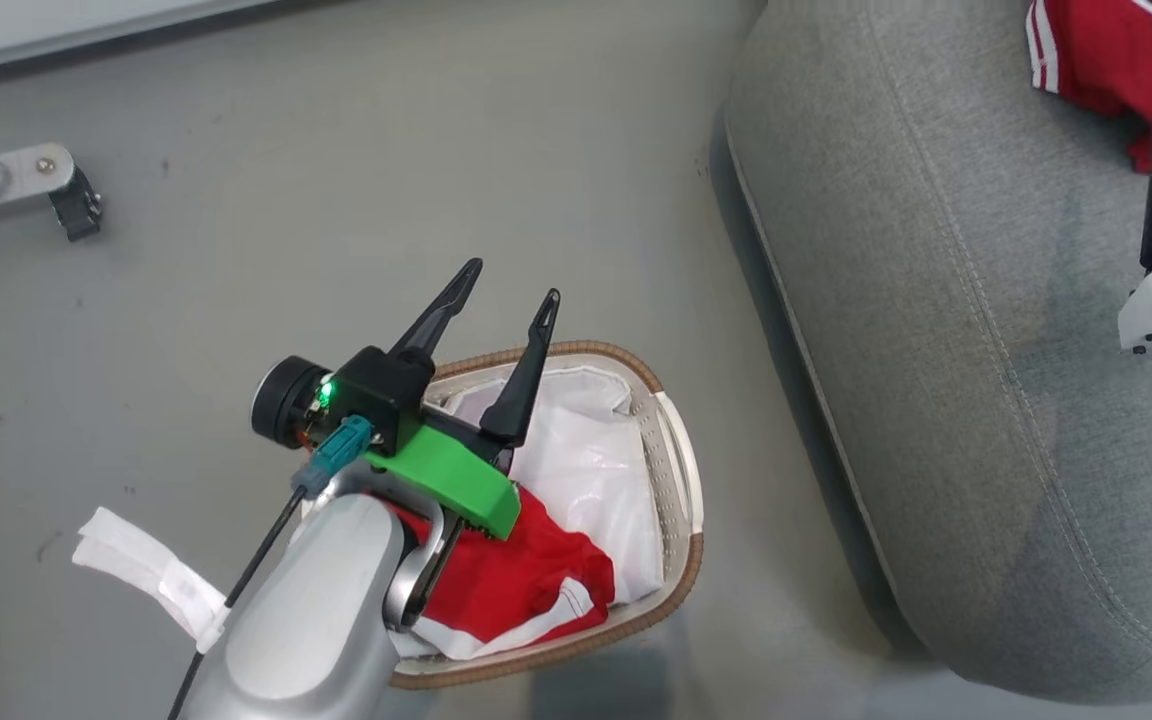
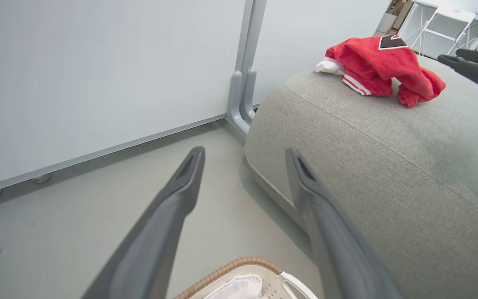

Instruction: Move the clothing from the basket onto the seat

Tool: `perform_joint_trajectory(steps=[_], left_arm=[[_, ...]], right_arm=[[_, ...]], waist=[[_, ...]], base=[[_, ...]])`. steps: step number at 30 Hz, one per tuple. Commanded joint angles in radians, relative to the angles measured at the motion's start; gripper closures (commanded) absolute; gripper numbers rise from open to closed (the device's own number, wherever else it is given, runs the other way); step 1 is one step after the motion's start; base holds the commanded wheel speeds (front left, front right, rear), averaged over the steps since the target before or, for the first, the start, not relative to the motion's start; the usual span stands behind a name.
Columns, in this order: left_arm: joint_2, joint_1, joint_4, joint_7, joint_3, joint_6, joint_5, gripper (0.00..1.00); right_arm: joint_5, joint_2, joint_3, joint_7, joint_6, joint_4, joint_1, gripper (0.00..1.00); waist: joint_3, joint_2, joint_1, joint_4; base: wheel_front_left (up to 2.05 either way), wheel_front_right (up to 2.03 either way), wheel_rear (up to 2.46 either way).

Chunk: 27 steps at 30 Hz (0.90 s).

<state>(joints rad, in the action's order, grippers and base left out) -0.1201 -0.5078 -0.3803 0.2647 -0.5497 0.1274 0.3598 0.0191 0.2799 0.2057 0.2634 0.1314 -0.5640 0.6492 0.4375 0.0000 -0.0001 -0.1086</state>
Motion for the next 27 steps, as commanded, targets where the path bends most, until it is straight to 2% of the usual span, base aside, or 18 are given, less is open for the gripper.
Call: perform_joint_trajectory(steps=[1,9,17,22,27], left_arm=[[0.002,0.027,-0.001,0.0,0.017,0.001,0.001,0.0],[0.027,0.15,0.016,-0.001,0.177,-0.024,-0.009,0.0],[0.047,0.289,0.047,-0.001,0.337,-0.048,-0.041,0.0],[0.059,0.37,0.065,-0.001,0.422,-0.047,-0.048,0.0],[0.066,0.435,0.073,-0.001,0.473,-0.037,-0.05,0.0]], right_arm=[[-0.009,0.007,-0.007,0.002,-0.001,0.008,-0.015,0.0],[-0.033,-0.057,-0.037,0.002,-0.001,0.058,-0.033,0.0],[-0.041,-0.16,-0.108,0.002,-0.001,0.114,-0.126,0.0],[-0.039,-0.207,-0.155,0.002,-0.001,0.15,-0.208,0.0],[-0.048,-0.227,-0.199,0.002,-0.001,0.185,-0.303,0.0]], waist=[[-0.09,0.0,0.0001,0.02],[-0.221,0.0,0.0001,0.072],[-0.314,0.0,0.0001,0.113],[-0.347,0.0,0.0001,0.122],[-0.368,0.0,0.0001,0.124]], base=[[0.0,0.0,0.0],[0.0,0.0,0.0],[0.0,0.0,0.0],[0.0,0.0,0.0],[0.0,0.0,0.0]])
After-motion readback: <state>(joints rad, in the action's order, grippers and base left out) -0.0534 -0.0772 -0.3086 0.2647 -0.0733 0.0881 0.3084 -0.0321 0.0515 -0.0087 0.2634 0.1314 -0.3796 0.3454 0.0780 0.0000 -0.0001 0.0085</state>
